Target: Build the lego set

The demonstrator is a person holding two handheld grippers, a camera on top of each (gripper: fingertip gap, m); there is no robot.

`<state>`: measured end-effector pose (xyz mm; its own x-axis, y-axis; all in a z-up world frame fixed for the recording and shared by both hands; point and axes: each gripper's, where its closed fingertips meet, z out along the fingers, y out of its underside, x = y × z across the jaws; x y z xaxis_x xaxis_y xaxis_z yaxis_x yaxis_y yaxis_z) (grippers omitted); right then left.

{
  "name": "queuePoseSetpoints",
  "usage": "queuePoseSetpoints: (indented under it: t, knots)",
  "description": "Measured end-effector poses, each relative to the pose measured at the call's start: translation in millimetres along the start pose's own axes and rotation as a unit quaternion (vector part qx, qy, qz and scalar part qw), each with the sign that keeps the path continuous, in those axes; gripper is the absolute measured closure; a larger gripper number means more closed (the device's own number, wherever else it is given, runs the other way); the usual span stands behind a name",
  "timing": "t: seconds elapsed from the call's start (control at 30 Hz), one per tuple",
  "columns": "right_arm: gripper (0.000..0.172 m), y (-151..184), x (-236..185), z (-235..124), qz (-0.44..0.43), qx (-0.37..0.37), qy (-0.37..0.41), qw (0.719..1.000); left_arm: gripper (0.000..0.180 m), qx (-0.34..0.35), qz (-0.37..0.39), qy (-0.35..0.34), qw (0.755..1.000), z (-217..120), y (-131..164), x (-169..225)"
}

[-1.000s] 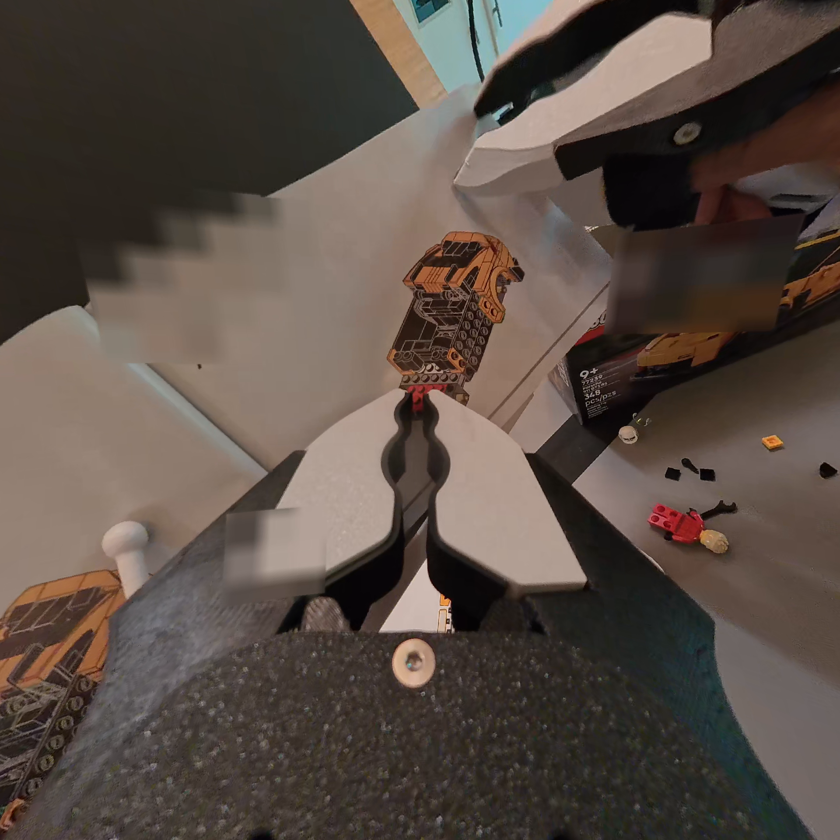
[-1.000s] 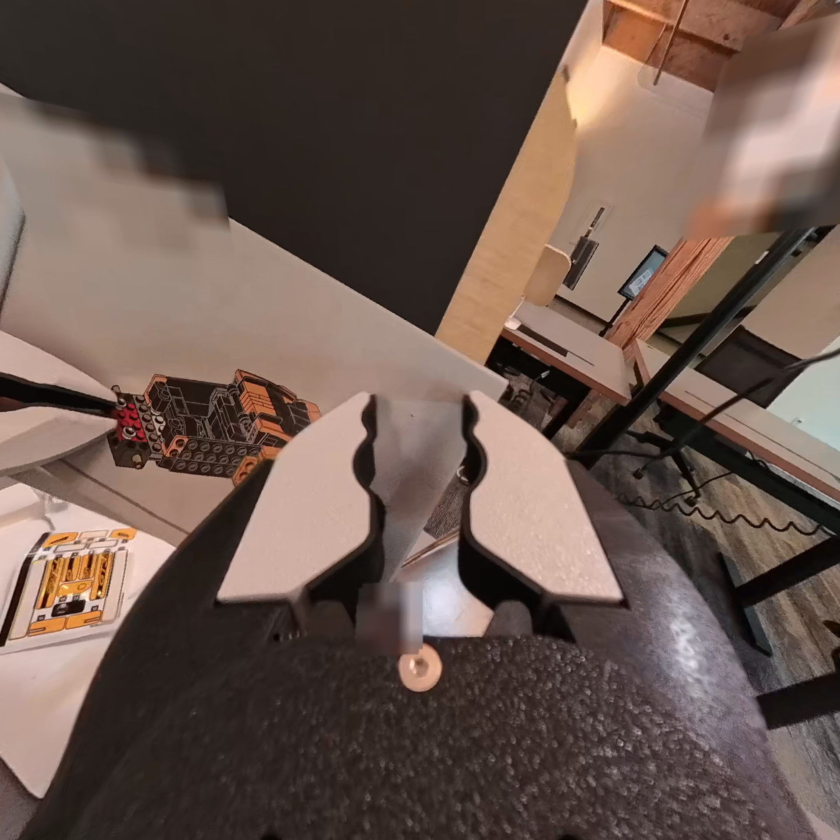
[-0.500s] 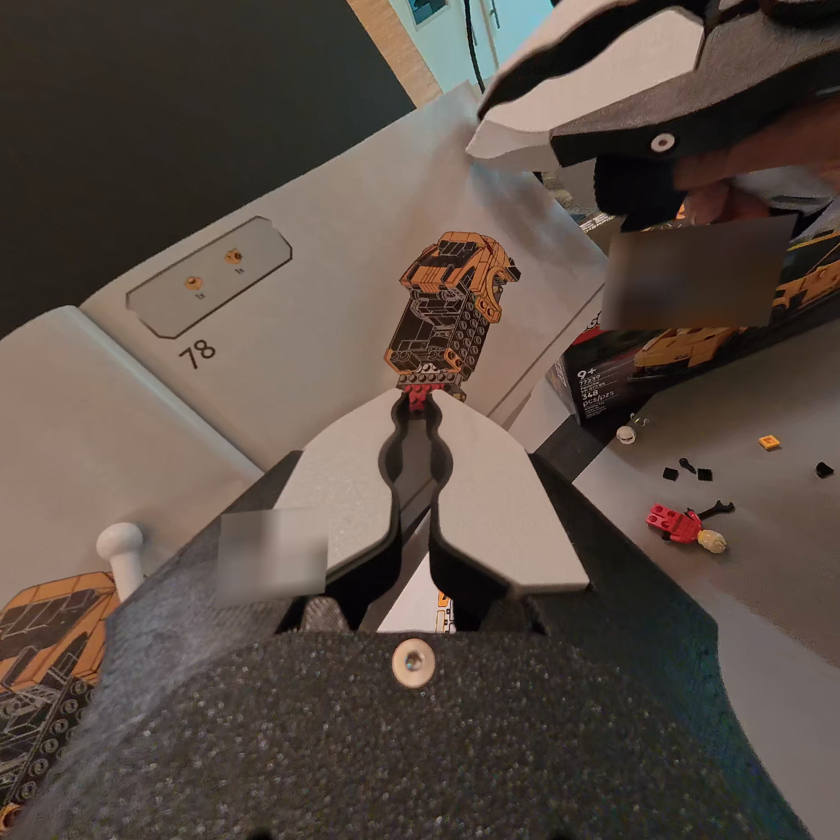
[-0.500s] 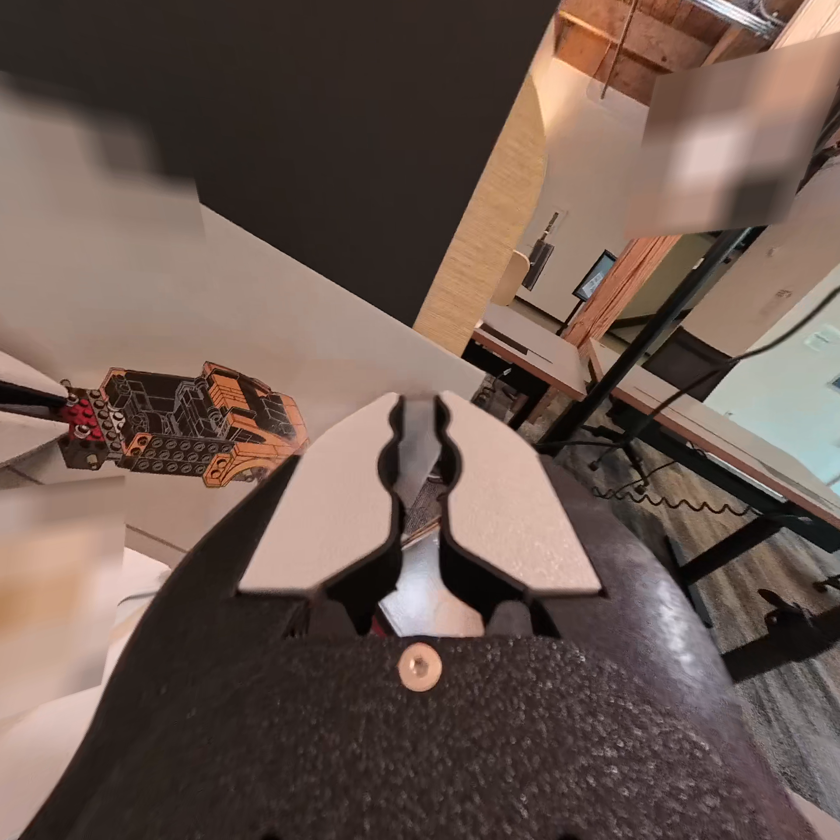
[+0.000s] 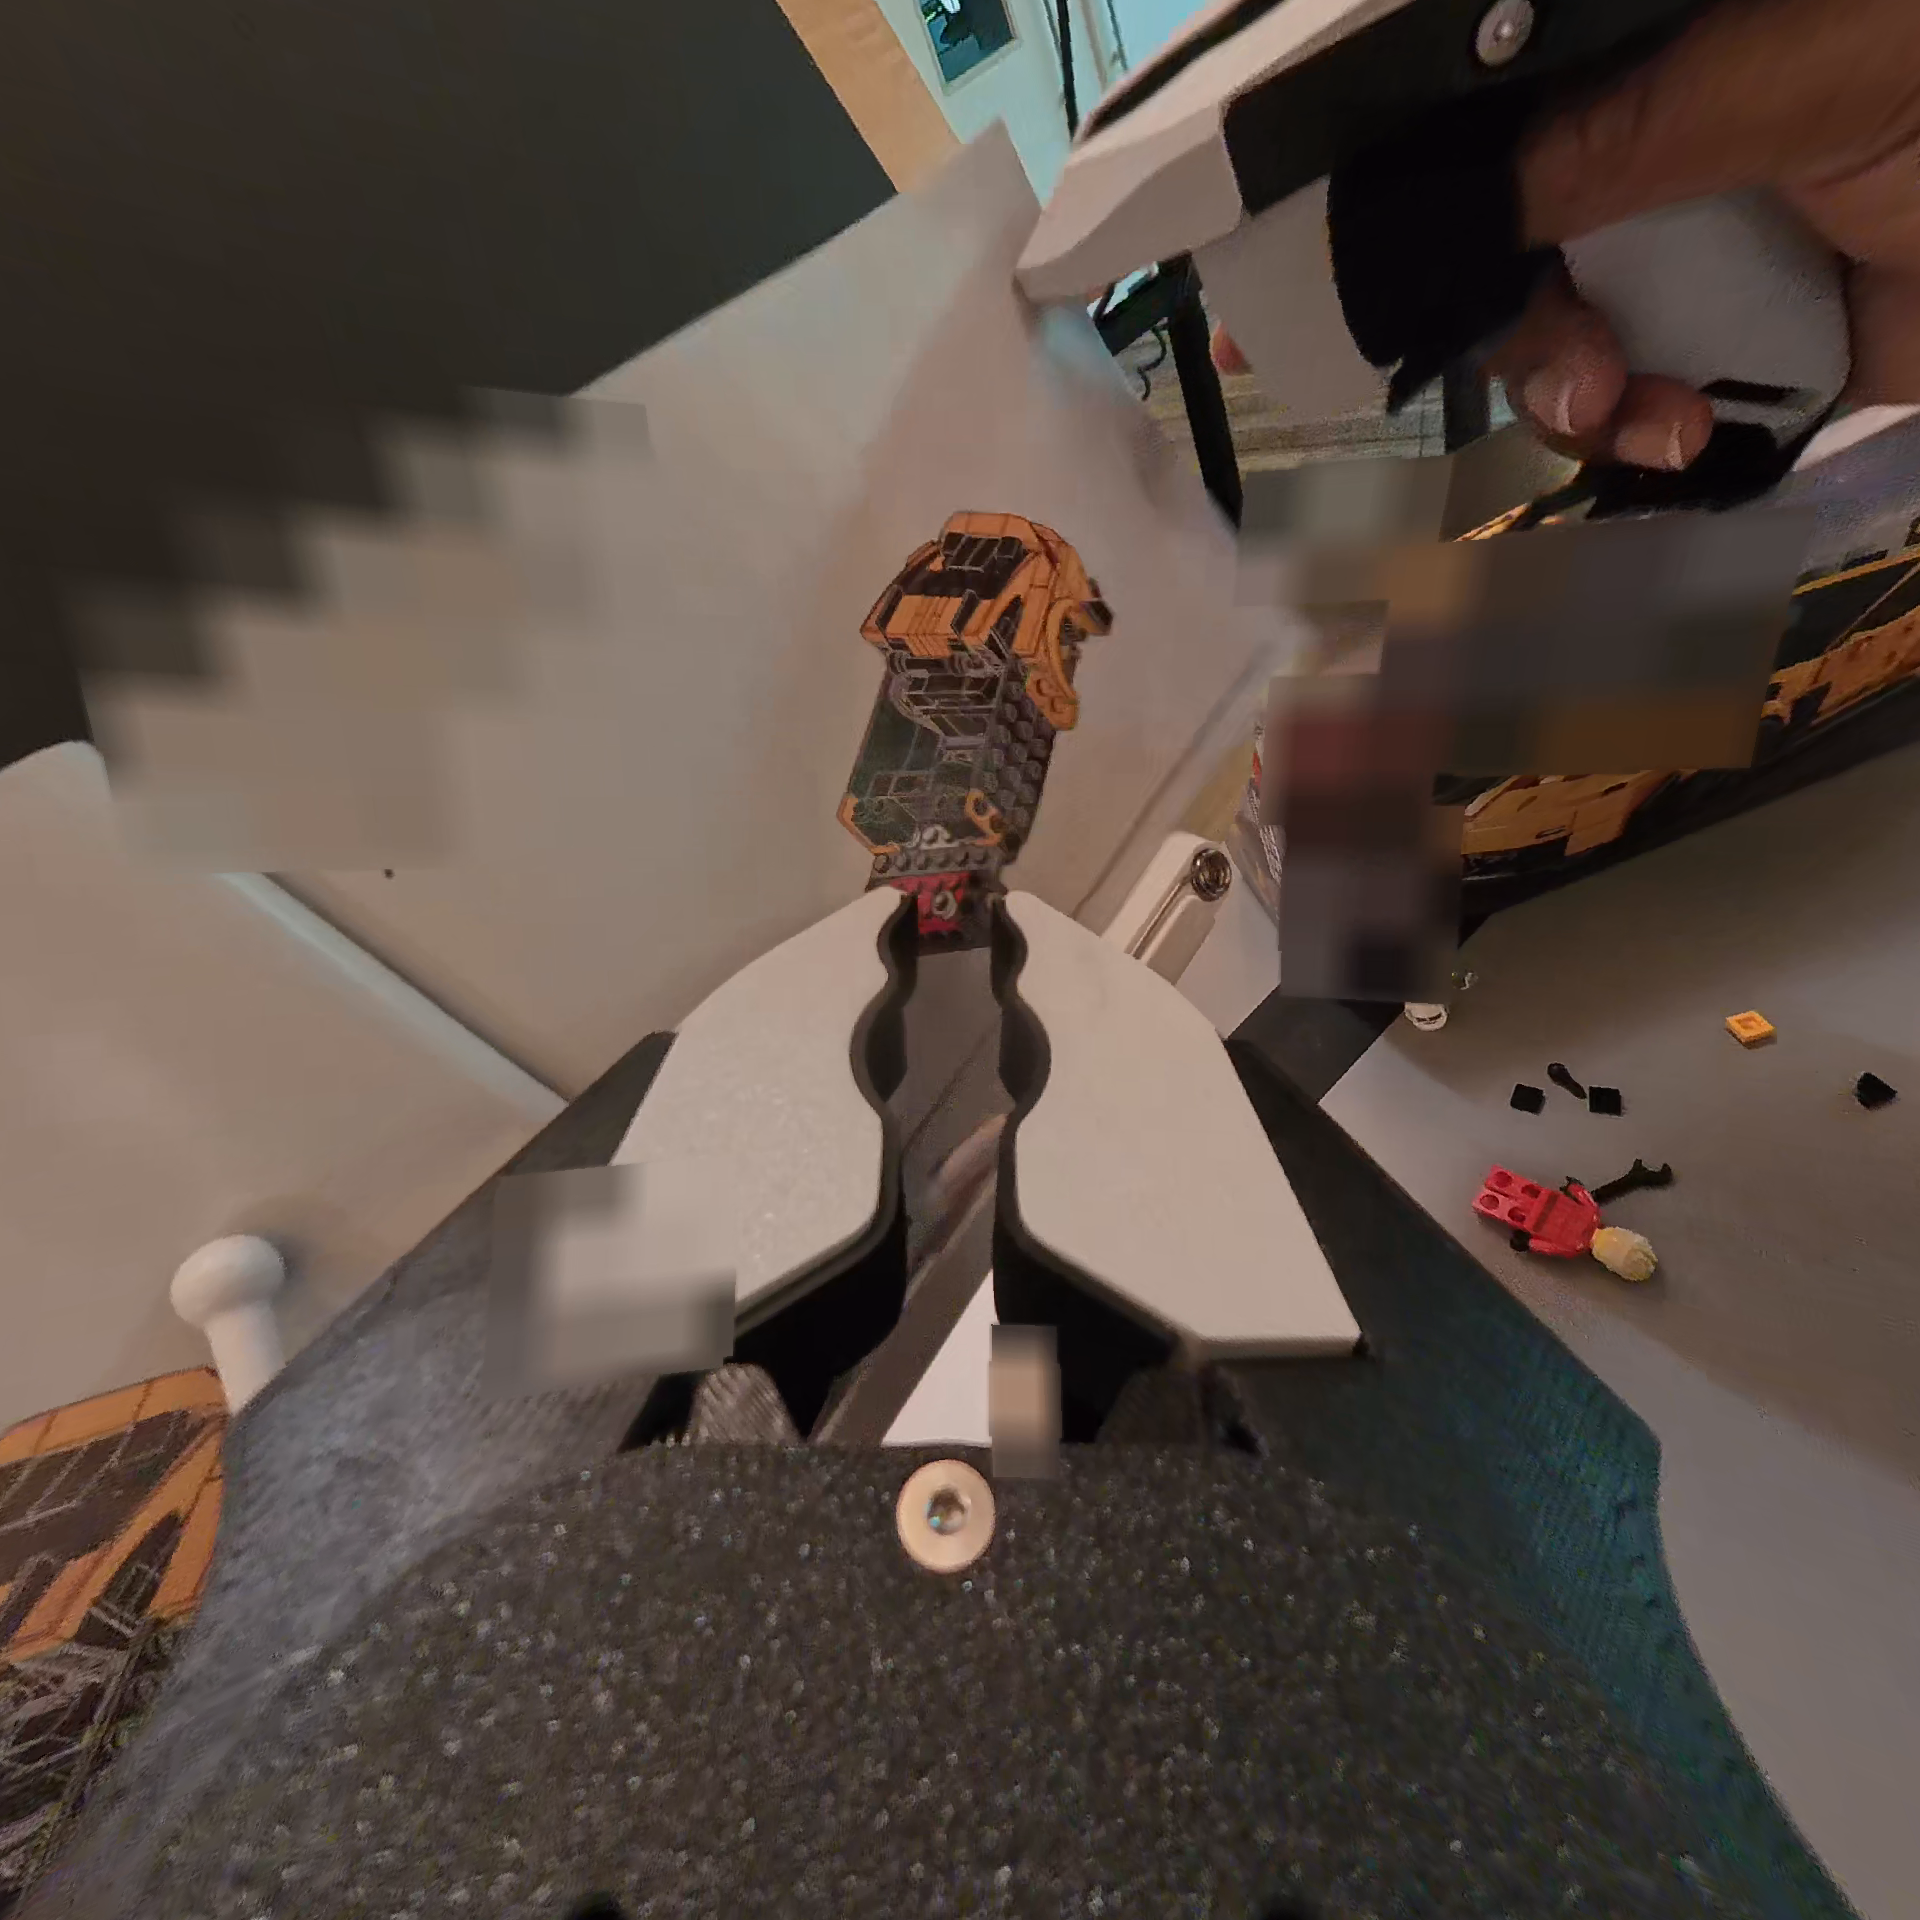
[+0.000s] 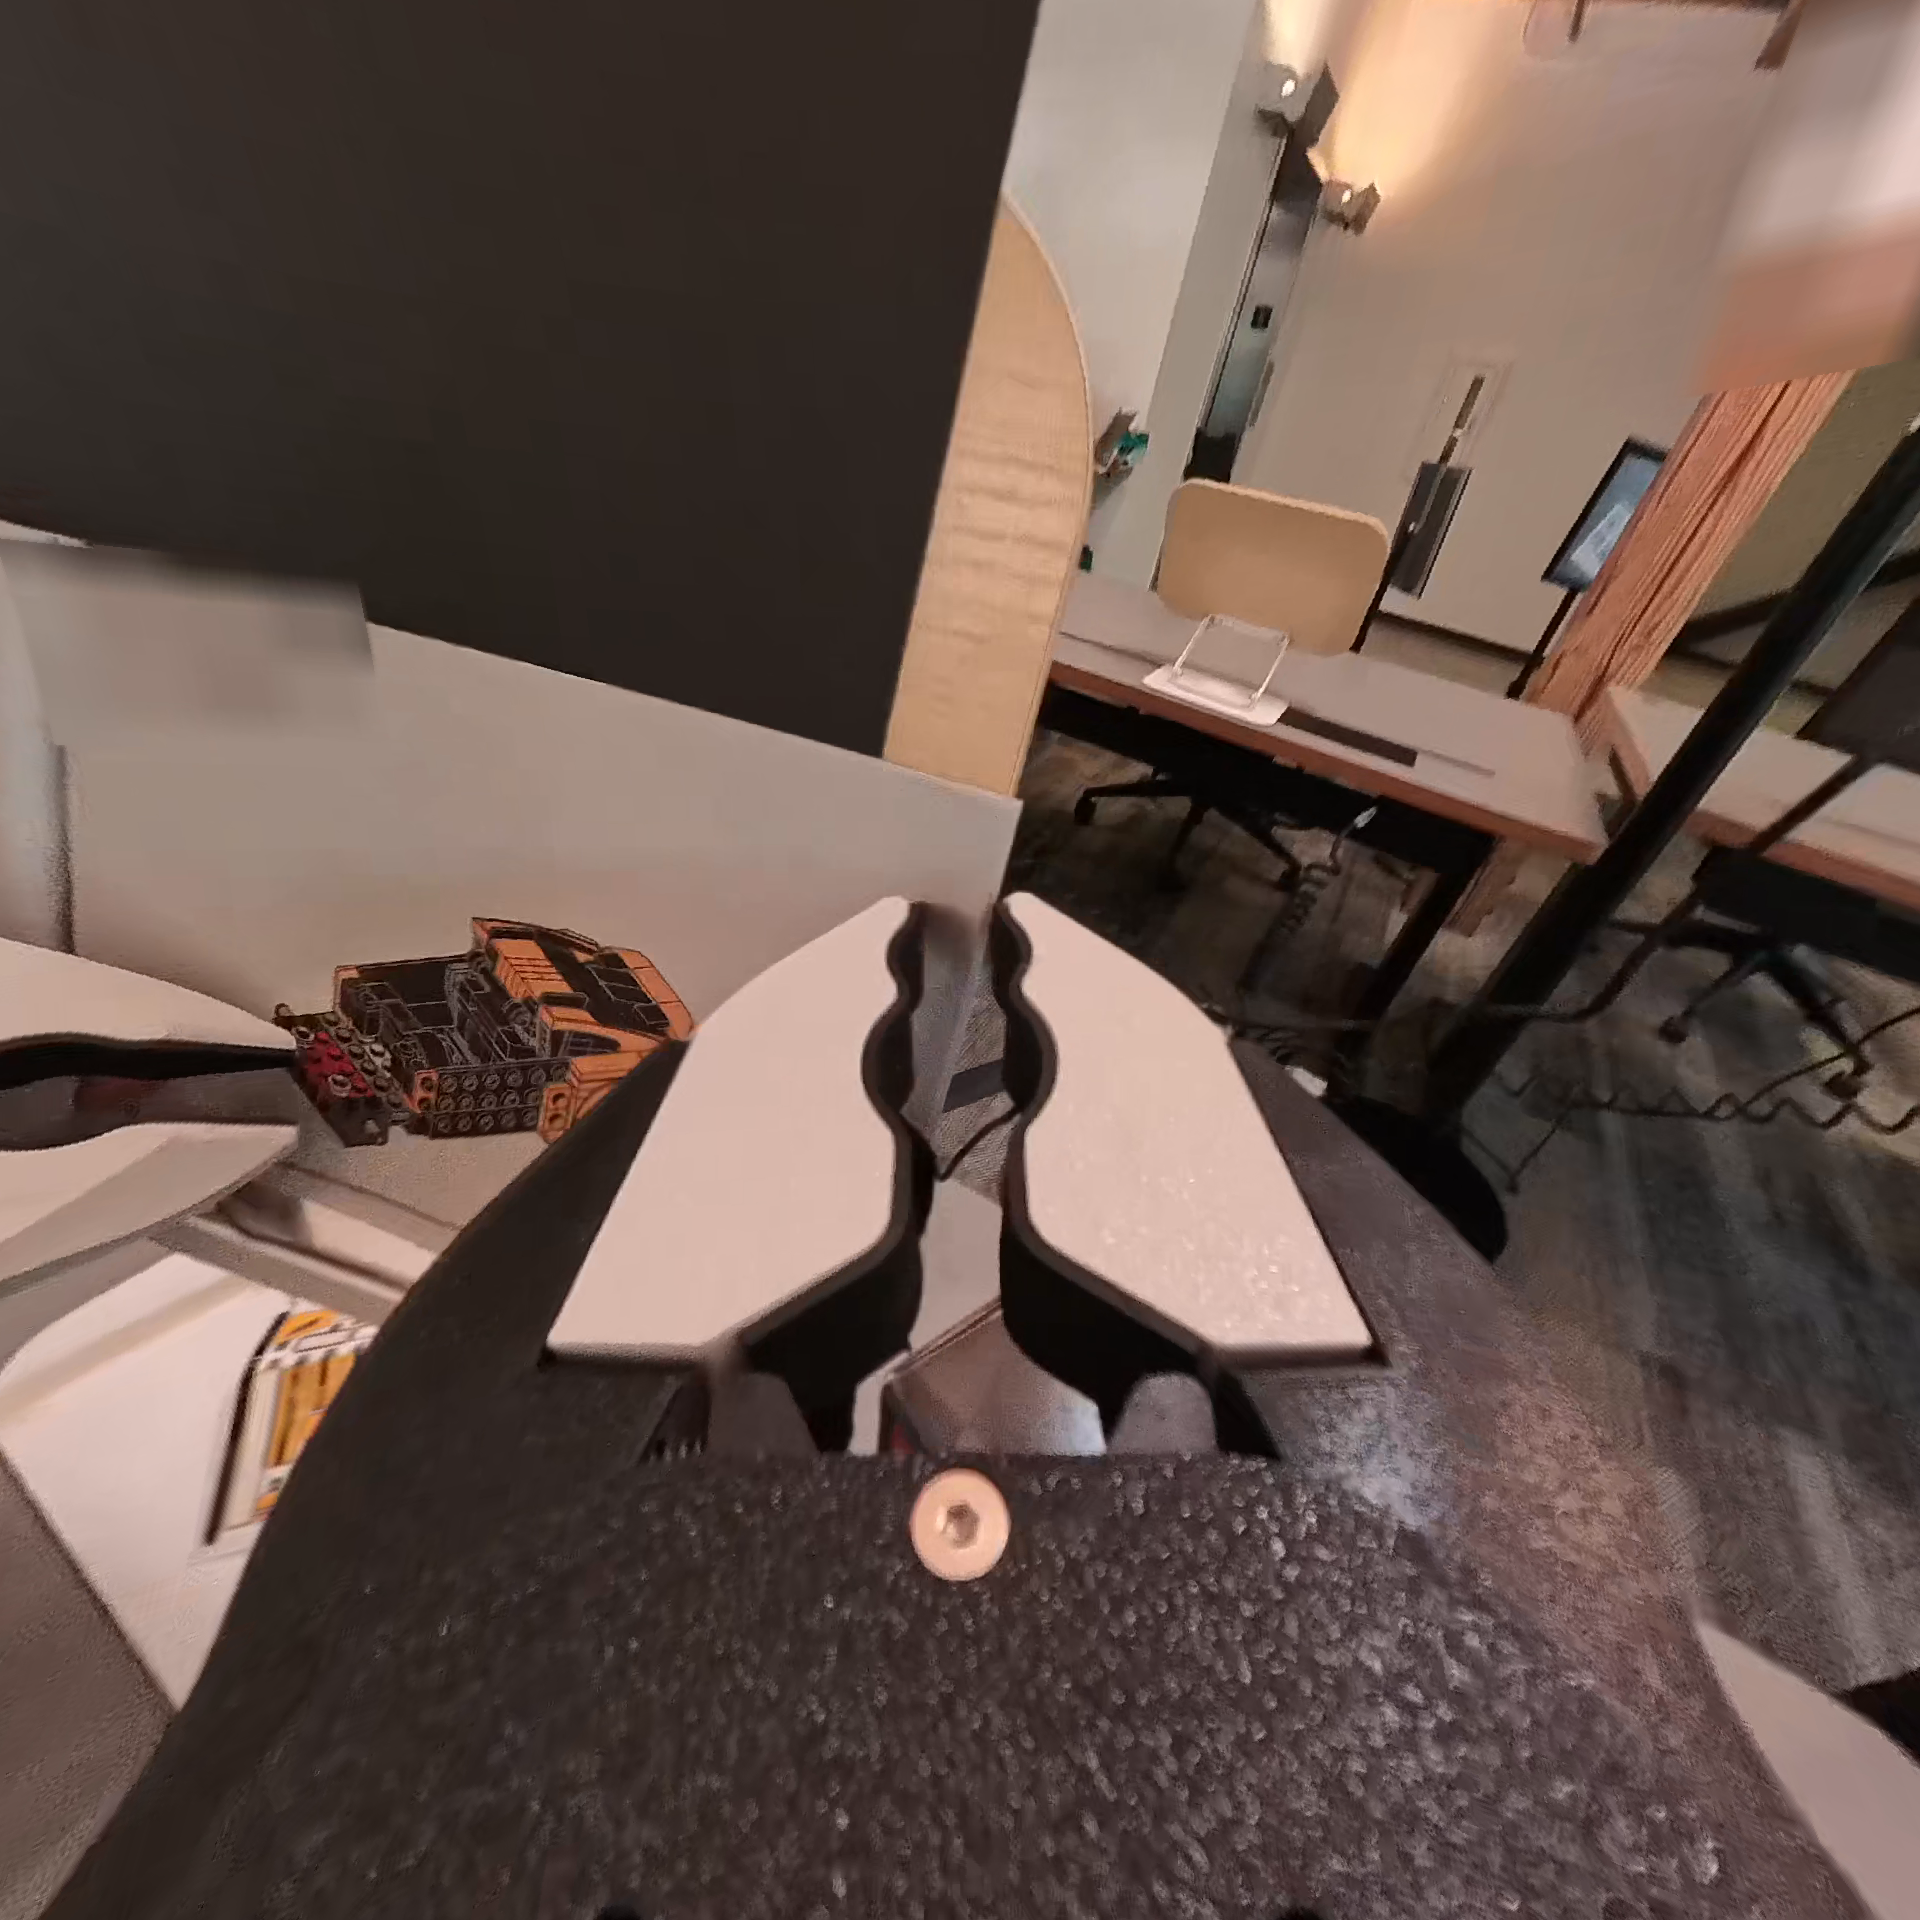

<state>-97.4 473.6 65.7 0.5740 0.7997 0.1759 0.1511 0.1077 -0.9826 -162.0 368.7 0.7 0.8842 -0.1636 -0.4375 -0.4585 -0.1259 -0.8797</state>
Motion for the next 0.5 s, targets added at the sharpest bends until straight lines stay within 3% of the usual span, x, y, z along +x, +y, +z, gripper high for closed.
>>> queuePoseSetpoints:
  t: [0.17, 0.4, 0.5]
  knots:
    - [0.16, 0, 2, 4, -0.004, -0.016, 0.015, 1.0, 0.166, 0.002, -0.025, 0.012, 1.0, 2, 1, -1]
    - [0.13, -3, -17, -7, -0.148, 0.037, 0.056, 0.987, 0.162, 0.001, -0.015, 0.017, 1.0, 1, 3, 4]
    - [0.108, -4, -20, 4, -0.132, 0.025, 0.056, 0.989, 0.162, 0.002, -0.016, 0.016, 1.0, 0, 3, 5]
